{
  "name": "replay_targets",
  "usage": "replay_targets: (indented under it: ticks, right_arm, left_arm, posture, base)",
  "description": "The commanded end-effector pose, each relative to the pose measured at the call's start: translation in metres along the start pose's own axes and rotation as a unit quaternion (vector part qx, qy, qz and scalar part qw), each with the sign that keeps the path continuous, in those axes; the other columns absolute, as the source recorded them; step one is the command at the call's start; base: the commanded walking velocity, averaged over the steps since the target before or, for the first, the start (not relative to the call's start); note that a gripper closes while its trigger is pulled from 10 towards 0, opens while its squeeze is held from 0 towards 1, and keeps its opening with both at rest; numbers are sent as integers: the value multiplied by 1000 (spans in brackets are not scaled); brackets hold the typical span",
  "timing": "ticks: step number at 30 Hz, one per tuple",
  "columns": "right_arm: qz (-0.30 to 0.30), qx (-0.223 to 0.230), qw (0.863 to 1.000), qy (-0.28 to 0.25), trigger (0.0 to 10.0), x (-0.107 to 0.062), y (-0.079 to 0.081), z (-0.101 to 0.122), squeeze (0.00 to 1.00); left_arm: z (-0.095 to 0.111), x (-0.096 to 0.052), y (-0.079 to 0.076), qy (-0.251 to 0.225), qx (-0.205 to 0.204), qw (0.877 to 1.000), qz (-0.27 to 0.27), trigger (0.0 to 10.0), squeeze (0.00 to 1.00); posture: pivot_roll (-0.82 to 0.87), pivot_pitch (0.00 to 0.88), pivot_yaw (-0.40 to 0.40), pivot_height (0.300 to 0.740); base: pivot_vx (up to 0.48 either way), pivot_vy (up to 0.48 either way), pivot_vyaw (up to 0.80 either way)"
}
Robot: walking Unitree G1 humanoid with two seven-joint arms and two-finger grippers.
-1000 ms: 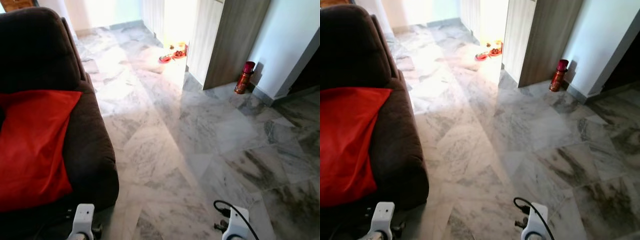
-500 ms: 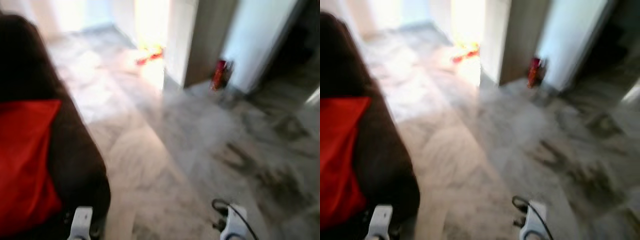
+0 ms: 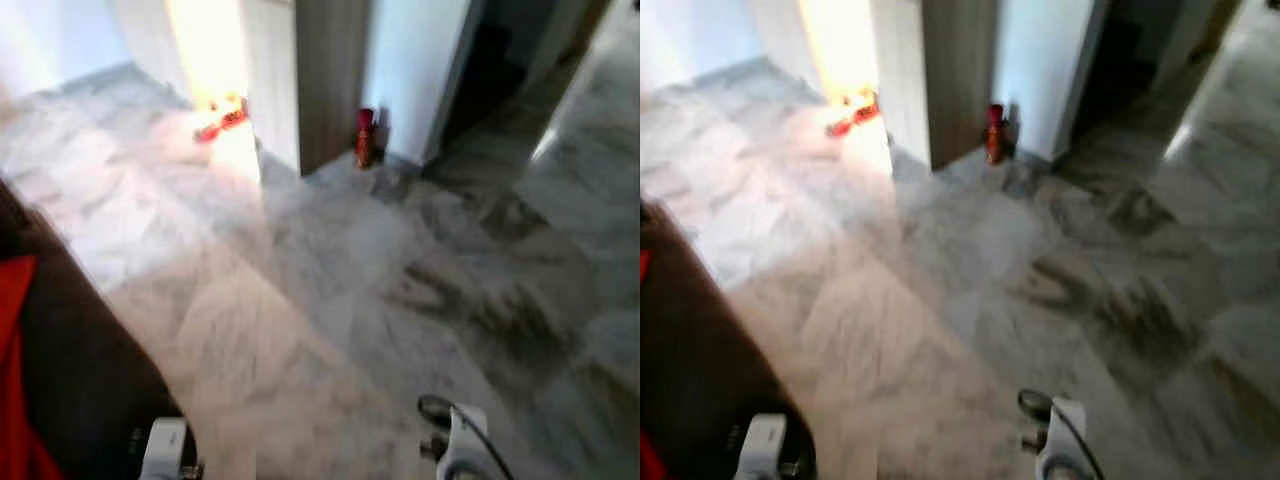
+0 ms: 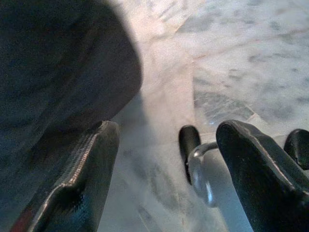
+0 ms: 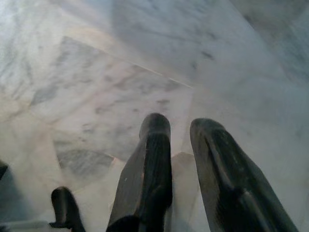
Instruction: Move the pillow to the sofa from floor
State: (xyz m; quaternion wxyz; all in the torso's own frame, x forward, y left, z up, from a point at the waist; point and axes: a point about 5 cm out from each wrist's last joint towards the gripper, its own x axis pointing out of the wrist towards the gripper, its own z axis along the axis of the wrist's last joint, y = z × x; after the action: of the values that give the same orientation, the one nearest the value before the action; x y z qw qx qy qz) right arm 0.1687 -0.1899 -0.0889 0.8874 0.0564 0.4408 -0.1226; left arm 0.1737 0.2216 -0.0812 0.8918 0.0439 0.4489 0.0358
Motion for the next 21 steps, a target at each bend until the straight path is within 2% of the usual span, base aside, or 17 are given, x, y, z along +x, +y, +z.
replay_targets:
  ticks: [1, 21]
  right_arm:
    - [-7, 2, 1000, -5, 10000, 0, -3, 1, 0]
    - [-5, -7, 1000, -7, 10000, 0, -8, 3, 0]
  left_arm:
    - [3, 1, 0, -2, 1, 1000, 1, 10000, 0]
    - [-1, 1, -9, 5, -8, 1000, -2, 10000, 0]
  posture:
    - [28, 33, 19, 740]
    - [25, 23, -1, 740]
  base:
    - [274, 0, 0]
    - [278, 0, 0]
